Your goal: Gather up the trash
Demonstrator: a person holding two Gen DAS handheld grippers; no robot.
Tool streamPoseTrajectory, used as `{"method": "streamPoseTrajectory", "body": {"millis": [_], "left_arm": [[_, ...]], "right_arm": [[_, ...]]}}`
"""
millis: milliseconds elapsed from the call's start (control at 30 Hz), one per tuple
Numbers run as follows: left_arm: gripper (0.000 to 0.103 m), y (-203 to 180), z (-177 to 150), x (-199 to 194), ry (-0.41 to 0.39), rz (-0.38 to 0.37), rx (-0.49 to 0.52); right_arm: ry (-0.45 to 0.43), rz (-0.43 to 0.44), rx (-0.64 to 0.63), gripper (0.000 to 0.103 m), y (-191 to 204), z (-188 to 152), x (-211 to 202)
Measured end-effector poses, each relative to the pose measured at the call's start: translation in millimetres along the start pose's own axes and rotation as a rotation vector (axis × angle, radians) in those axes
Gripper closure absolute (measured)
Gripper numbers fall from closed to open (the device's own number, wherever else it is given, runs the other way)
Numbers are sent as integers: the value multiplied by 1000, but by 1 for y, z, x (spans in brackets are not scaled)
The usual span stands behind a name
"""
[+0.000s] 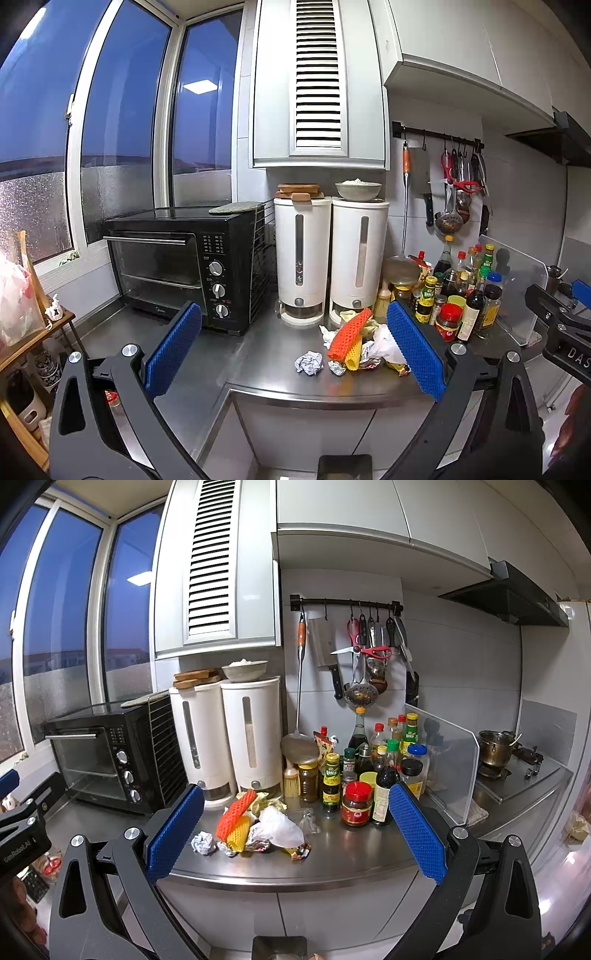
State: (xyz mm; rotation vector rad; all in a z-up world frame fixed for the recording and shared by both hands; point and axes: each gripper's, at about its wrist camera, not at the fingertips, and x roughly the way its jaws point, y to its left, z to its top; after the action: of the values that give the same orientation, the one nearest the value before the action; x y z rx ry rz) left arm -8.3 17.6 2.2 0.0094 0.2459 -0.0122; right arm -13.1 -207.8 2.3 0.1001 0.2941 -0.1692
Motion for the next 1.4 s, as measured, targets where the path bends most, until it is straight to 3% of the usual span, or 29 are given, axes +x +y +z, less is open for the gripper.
{"method": "streamPoseTrajectory", "body": {"millis": [1400], "left_arm": [[8, -9, -3, 7, 31, 1, 2]], "right_arm": [[6, -7, 23, 3, -6, -5, 5]]}}
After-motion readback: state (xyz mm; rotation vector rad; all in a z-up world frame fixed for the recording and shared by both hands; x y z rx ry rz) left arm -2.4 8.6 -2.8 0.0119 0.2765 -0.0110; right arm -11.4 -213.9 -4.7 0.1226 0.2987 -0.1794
